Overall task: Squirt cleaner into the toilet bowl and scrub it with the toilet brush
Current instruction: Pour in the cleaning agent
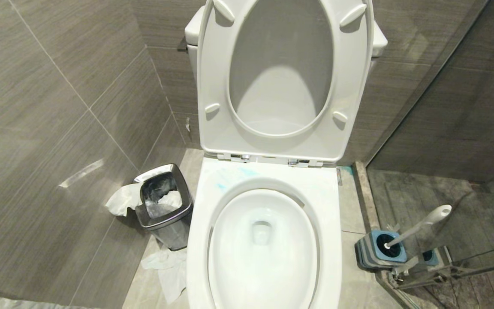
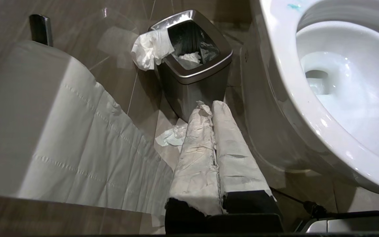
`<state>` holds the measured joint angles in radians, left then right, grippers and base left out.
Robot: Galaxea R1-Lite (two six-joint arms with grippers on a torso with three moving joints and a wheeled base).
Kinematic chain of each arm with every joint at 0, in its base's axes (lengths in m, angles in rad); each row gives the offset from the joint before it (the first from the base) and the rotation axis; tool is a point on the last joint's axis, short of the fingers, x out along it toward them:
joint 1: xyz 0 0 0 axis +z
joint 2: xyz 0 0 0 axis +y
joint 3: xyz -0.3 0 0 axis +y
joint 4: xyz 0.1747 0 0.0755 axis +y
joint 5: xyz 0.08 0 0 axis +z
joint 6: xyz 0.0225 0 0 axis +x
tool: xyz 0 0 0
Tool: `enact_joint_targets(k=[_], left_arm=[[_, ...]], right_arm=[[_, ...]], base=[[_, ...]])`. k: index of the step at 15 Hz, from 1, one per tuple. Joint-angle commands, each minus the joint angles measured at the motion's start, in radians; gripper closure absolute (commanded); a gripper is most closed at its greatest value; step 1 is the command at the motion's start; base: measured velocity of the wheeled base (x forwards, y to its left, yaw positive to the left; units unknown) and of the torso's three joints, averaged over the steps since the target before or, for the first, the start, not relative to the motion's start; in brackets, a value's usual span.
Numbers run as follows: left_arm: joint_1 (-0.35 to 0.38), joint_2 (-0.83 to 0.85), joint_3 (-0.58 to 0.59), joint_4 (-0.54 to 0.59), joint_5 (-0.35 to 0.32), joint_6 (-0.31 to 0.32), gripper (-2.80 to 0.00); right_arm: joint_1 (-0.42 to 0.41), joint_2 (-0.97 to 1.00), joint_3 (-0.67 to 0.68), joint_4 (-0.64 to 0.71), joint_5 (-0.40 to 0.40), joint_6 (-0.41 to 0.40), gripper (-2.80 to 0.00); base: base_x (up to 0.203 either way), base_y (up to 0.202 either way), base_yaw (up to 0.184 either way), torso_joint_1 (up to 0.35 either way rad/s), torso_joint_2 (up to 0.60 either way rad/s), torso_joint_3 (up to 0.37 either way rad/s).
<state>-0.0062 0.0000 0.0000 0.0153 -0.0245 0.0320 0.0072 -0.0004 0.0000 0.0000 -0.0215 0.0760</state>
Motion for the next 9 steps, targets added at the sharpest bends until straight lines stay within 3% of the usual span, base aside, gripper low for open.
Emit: enact_joint_targets(k=[1, 9], left_arm=[[0.000, 0.002, 0.000, 0.000, 0.000, -0.001, 0.00], [0.000, 0.002, 0.000, 0.000, 0.000, 0.000, 0.00]], right_arm=[[0.000, 0.000, 0.000, 0.000, 0.000, 0.001, 0.00], [0.000, 0.000, 0.000, 0.000, 0.000, 0.001, 0.00]], base=[[0.000, 0.000, 0.000, 0.002, 0.00, -0.194], [0.000, 0.000, 0.000, 0.003, 0.00, -0.195]])
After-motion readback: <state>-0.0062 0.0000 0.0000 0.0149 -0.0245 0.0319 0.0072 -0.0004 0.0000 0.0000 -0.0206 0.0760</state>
